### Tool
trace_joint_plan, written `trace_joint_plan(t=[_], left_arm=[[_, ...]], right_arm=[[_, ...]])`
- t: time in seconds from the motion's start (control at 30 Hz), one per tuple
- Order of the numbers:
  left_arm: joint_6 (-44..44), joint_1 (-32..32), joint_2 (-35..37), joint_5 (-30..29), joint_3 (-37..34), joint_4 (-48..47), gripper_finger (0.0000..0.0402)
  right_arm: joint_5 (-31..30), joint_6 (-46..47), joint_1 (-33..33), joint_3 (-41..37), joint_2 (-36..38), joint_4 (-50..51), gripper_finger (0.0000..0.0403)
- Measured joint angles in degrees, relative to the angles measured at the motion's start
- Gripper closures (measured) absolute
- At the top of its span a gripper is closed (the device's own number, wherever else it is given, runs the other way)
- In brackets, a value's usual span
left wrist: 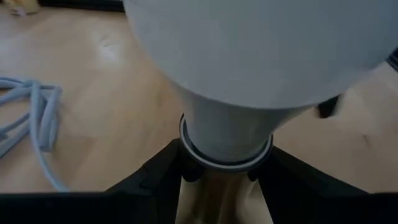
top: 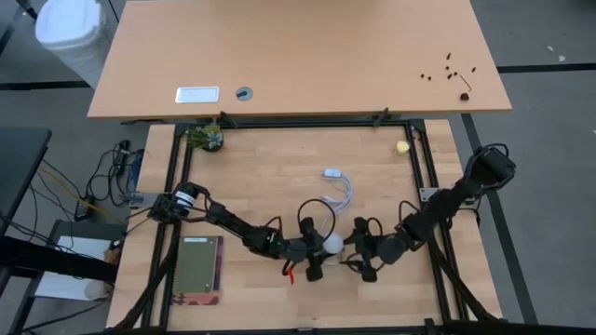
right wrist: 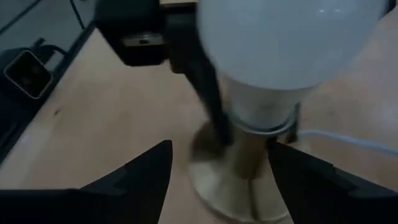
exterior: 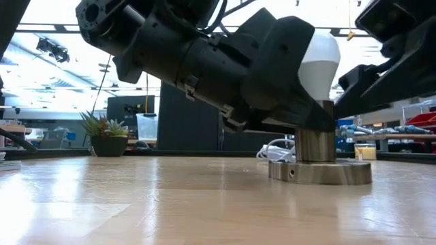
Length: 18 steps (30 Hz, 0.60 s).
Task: Screw lightbulb
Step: Insert the lightbulb into the lamp
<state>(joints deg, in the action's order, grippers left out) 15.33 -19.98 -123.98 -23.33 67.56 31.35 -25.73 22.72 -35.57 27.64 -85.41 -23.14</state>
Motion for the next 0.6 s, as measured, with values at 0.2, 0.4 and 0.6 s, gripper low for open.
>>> trace_joint_plan(t=[0.2, 0.4, 0.6], left_arm=[[-0.4, -0.4, 0.0, 3.8, 0.1, 0.2, 0.0213], [-1.0, -0.3, 0.0, 5.0, 0.0, 0.5, 0.0213], [-0.8, -0.3, 0.0, 4.1, 0.1, 0.4, 0.0213]], right_arm=[[3.1, -5.8, 3.6, 0.0, 0.0, -3.5, 0.0126], [7.6, -9.8, 5.0, 0.0, 0.0, -6.8, 0.0128], [8.9, -10.0, 3.9, 0.0, 0.0, -7.7, 0.0128]])
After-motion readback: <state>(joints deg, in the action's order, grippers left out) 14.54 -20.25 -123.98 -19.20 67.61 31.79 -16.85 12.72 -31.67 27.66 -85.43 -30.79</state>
